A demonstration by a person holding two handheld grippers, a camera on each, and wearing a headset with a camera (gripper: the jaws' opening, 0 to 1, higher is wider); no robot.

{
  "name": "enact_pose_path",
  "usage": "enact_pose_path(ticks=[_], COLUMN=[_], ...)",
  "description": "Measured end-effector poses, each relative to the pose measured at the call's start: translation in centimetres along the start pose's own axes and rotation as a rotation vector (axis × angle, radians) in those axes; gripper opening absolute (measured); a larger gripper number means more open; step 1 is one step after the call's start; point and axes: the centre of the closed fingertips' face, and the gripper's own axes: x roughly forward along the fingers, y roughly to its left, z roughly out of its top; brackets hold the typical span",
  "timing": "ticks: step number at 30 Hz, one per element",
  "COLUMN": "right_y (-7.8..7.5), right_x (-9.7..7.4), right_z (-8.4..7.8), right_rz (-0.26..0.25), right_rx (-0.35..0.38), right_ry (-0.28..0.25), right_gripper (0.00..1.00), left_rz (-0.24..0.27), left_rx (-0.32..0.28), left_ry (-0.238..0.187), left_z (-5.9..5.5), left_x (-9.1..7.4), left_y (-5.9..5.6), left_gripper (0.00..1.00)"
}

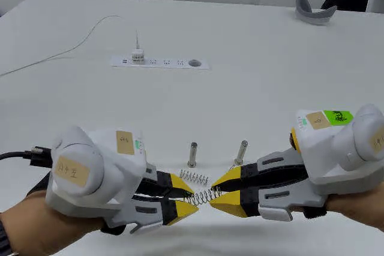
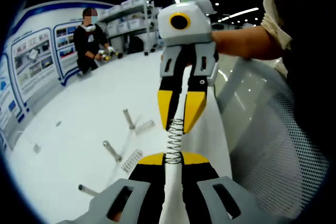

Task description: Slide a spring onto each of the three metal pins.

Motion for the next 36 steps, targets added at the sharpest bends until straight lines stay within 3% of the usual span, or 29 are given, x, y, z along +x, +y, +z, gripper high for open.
enact_pose_path(ticks=[7,15,24,36], right_y=[0.5,0.3,0.1,-0.5], right_x=[0.2,0.5,1.0,1.9], right_z=[0.7,0.9,0.8,1.2], right_rz=[0.030,0.061,0.089,0.128], right_rx=[-0.065,-0.143,-0.212,-0.316], right_ry=[0.071,0.178,0.293,0.427], right_gripper=[0.13,0.12,0.12,0.12], left_rz=[0.003,0.022,0.050,0.109], left_rx=[0.010,-0.006,-0.025,-0.064], left_ry=[0.000,-0.028,-0.032,-0.072], left_z=[0.1,0.7,0.6,0.2], left_x=[0.2,0.1,0.0,-0.2], left_y=[-0.2,0.2,0.5,1.5], left_gripper=[0.09,0.09,0.09,0.11])
